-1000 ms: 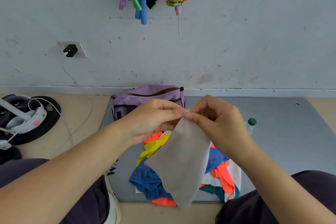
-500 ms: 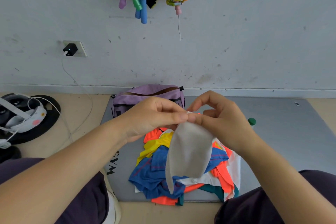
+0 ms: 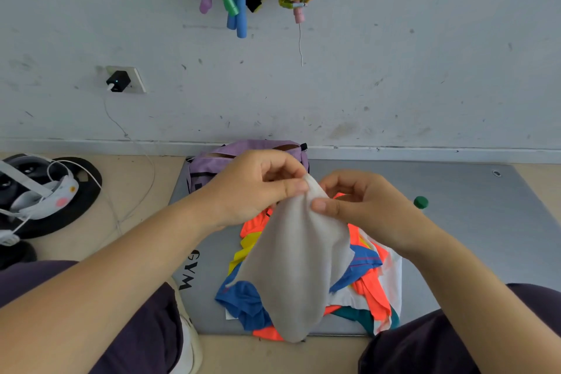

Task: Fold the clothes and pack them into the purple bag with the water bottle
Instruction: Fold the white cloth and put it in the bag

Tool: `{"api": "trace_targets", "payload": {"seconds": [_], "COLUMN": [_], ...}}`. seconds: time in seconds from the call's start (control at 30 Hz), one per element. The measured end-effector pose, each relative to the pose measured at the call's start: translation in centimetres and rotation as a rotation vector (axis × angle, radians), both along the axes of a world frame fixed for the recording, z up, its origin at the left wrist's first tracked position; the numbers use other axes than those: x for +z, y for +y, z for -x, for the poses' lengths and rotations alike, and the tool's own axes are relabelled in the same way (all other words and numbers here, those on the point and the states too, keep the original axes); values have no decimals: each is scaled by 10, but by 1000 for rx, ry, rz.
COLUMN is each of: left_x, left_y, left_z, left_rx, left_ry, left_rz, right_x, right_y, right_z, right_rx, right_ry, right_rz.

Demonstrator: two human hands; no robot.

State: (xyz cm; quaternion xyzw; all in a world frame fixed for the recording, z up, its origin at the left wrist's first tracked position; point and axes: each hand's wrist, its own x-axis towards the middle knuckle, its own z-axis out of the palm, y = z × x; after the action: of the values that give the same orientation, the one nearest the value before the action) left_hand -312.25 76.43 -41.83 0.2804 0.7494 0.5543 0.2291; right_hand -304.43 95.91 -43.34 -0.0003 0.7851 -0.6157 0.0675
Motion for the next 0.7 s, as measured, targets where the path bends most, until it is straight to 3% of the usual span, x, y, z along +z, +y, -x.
{"api": "trace_targets", "payload": {"seconds": [0.13,0.43,0.5,0.63,0.7], "left_x": [4,-7,-8,-4,-4], "left_y": [-12,-21,-19,-20,-25], "left_z": [14,22,20,25,30], "left_rx": [98,-40,17,199,293], "left_ry": [103,242,253,451,420], "left_rz": [17,341,281,148,73], "right_x": [-6,-5,-6,-13,-21], "right_y": [10,7,7,18,30], "right_z": [2,4,4,8,10], "right_rx": [76,-80,-83,-100,-79], "right_ry": [-103,67,84,61,-8], "right_rz": [-252,-347,-376,-525,-661]}}
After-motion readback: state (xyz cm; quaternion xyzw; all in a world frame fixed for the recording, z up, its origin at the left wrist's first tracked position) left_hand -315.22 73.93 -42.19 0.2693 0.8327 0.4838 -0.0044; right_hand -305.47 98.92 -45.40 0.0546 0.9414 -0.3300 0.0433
